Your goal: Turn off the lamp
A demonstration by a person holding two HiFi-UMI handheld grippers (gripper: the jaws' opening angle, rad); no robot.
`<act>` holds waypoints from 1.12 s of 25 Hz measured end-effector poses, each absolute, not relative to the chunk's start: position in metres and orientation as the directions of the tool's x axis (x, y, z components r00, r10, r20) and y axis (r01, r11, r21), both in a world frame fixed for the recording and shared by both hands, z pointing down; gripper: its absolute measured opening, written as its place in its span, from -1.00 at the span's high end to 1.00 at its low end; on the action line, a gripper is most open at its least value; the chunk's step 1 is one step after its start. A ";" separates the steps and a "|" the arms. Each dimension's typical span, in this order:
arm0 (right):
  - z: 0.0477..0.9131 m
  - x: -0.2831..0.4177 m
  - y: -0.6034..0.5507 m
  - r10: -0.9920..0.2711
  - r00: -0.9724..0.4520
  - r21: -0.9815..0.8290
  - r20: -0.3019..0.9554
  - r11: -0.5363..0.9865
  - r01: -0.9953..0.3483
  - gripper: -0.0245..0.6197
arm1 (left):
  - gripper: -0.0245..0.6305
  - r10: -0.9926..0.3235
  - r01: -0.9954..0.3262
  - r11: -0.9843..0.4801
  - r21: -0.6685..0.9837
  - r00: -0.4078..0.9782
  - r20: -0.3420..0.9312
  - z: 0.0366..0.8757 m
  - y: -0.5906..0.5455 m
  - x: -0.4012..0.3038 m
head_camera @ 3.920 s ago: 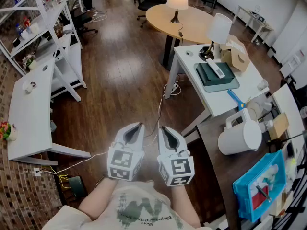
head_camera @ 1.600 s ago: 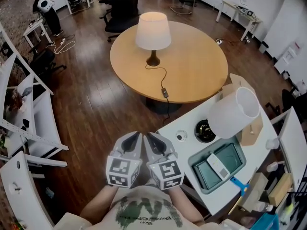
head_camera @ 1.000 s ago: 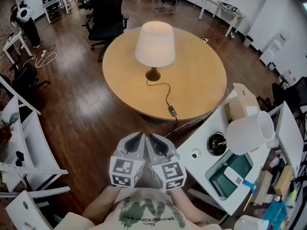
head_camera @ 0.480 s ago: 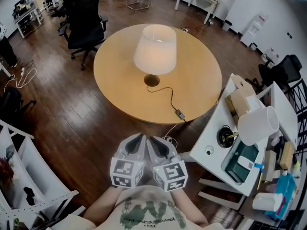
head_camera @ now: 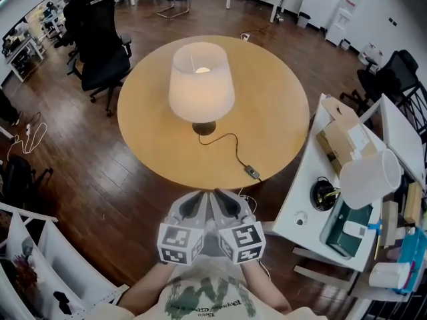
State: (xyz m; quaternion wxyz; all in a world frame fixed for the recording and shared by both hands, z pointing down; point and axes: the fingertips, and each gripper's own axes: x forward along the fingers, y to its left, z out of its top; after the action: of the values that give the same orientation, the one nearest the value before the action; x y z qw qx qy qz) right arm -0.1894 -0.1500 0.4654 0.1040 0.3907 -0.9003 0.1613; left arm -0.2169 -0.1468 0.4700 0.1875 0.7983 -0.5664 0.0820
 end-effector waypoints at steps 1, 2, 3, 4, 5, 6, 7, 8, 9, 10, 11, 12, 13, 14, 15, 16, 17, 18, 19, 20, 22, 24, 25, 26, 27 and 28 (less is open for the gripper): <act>0.466 -0.190 -0.162 -0.674 -0.672 -0.216 0.307 0.638 -0.739 0.82 | 0.93 -0.870 -0.933 -0.296 0.203 0.351 0.345 0.470 -0.158 -0.218; 0.468 -0.191 -0.175 -0.679 -0.670 -0.223 0.300 0.633 -0.741 0.82 | 0.93 -0.869 -0.931 -0.304 0.201 0.357 0.343 0.470 -0.169 -0.218; 0.469 -0.192 -0.187 -0.683 -0.668 -0.232 0.294 0.627 -0.743 0.81 | 0.93 -0.869 -0.930 -0.310 0.198 0.362 0.338 0.470 -0.180 -0.218; 0.470 -0.193 -0.200 -0.687 -0.667 -0.242 0.288 0.622 -0.745 0.81 | 0.93 -0.870 -0.930 -0.314 0.192 0.363 0.334 0.469 -0.191 -0.219; 0.471 -0.195 -0.211 -0.689 -0.668 -0.252 0.283 0.618 -0.745 0.81 | 0.93 -0.871 -0.930 -0.317 0.185 0.362 0.331 0.467 -0.201 -0.220; 0.470 -0.196 -0.220 -0.691 -0.667 -0.259 0.278 0.615 -0.745 0.81 | 0.93 -0.871 -0.931 -0.319 0.179 0.362 0.332 0.467 -0.211 -0.221; 0.470 -0.197 -0.227 -0.695 -0.665 -0.260 0.274 0.612 -0.747 0.81 | 0.93 -0.867 -0.929 -0.324 0.176 0.367 0.338 0.467 -0.220 -0.222; 0.470 -0.196 -0.234 -0.701 -0.659 -0.259 0.272 0.607 -0.752 0.81 | 0.93 -0.859 -0.926 -0.334 0.176 0.376 0.348 0.470 -0.229 -0.222; 0.471 -0.194 -0.240 -0.709 -0.651 -0.259 0.271 0.598 -0.759 0.81 | 0.93 -0.848 -0.920 -0.348 0.178 0.390 0.359 0.473 -0.237 -0.219; 0.474 -0.191 -0.246 -0.717 -0.641 -0.262 0.274 0.586 -0.767 0.81 | 0.93 -0.836 -0.914 -0.363 0.179 0.405 0.370 0.478 -0.246 -0.216; 0.479 -0.186 -0.252 -0.723 -0.631 -0.268 0.280 0.572 -0.775 0.81 | 0.93 -0.825 -0.909 -0.378 0.177 0.418 0.381 0.483 -0.255 -0.212; 0.485 -0.180 -0.258 -0.729 -0.620 -0.277 0.290 0.557 -0.783 0.81 | 0.93 -0.814 -0.903 -0.392 0.174 0.429 0.392 0.487 -0.262 -0.207; 0.491 -0.174 -0.262 -0.733 -0.609 -0.284 0.302 0.540 -0.792 0.81 | 0.93 -0.804 -0.898 -0.405 0.172 0.440 0.401 0.492 -0.268 -0.202; 0.498 -0.168 -0.265 -0.738 -0.597 -0.289 0.314 0.525 -0.801 0.81 | 0.93 -0.794 -0.893 -0.416 0.170 0.449 0.410 0.496 -0.272 -0.198; 0.504 -0.162 -0.268 -0.743 -0.584 -0.288 0.326 0.511 -0.810 0.81 | 0.93 -0.785 -0.889 -0.425 0.171 0.456 0.419 0.502 -0.275 -0.193; 0.509 -0.156 -0.270 -0.749 -0.570 -0.283 0.337 0.497 -0.820 0.81 | 0.93 -0.775 -0.885 -0.433 0.174 0.464 0.429 0.507 -0.277 -0.189; 0.513 -0.149 -0.273 -0.756 -0.555 -0.277 0.347 0.482 -0.831 0.81 | 0.93 -0.766 -0.880 -0.441 0.176 0.471 0.437 0.513 -0.280 -0.185; 0.517 -0.142 -0.275 -0.764 -0.537 -0.271 0.358 0.466 -0.842 0.81 | 0.93 -0.756 -0.875 -0.450 0.178 0.480 0.445 0.517 -0.283 -0.180; 0.521 -0.134 -0.277 -0.770 -0.520 -0.268 0.370 0.447 -0.853 0.81 | 0.93 -0.746 -0.869 -0.462 0.180 0.490 0.452 0.522 -0.284 -0.174; 0.526 -0.127 -0.278 -0.775 -0.502 -0.265 0.384 0.429 -0.864 0.81 | 0.93 -0.735 -0.861 -0.475 0.180 0.501 0.457 0.525 -0.285 -0.168; 0.535 -0.113 -0.279 -0.783 -0.466 -0.255 0.411 0.391 -0.884 0.81 | 0.93 -0.709 -0.841 -0.507 0.187 0.531 0.465 0.532 -0.285 -0.156; 0.542 -0.100 -0.278 -0.793 -0.426 -0.239 0.436 0.355 -0.904 0.81 | 0.93 -0.676 -0.815 -0.542 0.206 0.568 0.469 0.539 -0.286 -0.142; 0.545 -0.095 -0.278 -0.798 -0.405 -0.230 0.447 0.335 -0.914 0.81 | 0.93 -0.658 -0.800 -0.559 0.216 0.587 0.472 0.543 -0.286 -0.136; 0.546 -0.090 -0.278 -0.803 -0.384 -0.224 0.455 0.314 -0.923 0.81 | 0.93 -0.639 -0.785 -0.577 0.224 0.605 0.475 0.546 -0.285 -0.131; 0.548 -0.086 -0.277 -0.808 -0.363 -0.219 0.464 0.292 -0.931 0.81 | 0.93 -0.621 -0.771 -0.595 0.227 0.621 0.478 0.549 -0.285 -0.126; 0.551 -0.082 -0.277 -0.811 -0.343 -0.214 0.473 0.272 -0.938 0.81 | 0.93 -0.605 -0.758 -0.611 0.228 0.634 0.483 0.552 -0.285 -0.123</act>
State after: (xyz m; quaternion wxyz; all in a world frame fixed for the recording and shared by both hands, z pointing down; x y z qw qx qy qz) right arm -0.0817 -0.2774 0.5507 0.1363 0.5567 -0.7857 0.2327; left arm -0.1227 -0.2854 0.5518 0.2102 0.8790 -0.3875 0.1819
